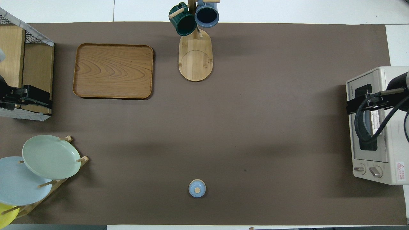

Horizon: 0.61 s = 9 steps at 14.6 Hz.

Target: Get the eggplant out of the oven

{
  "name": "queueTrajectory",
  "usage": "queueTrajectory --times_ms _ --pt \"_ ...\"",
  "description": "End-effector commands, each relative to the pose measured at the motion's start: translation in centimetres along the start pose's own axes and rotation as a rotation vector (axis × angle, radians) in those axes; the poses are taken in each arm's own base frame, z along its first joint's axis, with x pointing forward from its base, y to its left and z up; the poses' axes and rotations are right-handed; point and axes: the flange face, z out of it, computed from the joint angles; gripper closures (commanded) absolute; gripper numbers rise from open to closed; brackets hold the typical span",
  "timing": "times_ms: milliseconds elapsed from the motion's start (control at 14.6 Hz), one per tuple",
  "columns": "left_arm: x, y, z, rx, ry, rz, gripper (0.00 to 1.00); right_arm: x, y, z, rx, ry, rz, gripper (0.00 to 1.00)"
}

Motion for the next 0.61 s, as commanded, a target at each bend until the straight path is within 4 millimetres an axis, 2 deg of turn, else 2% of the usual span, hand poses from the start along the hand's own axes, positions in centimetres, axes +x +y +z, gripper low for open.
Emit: queueTrajectory --times_ms 0,273,410,478,546 --pt "-0.4 -0.2 -0.4 0.024 0.001 -0.001 0.00 0.2 0.1 -0.2 0.004 -0.006 0.013 0.00" --pt "-0.4 -0.3 -0.4 0.024 0.000 -0.003 0.00 -0.1 0.1 -0.4 0.016 -0.001 0.025 0.00" --pt "-0.4 -0.2 -0.4 0.024 0.001 -0.001 0.00 -0.4 1.1 -0.1 0.017 0.000 0.042 0.00" --pt "-0.4 -0.3 -0.4 0.024 0.000 -0.001 0.00 -0.5 1.9 0.7 0.020 -0.003 0.043 0.00" --pt "-0.4 -0.3 -0.4 0.024 0.000 -0.003 0.00 -0.7 1.9 1.0 0.021 0.010 0.020 0.03"
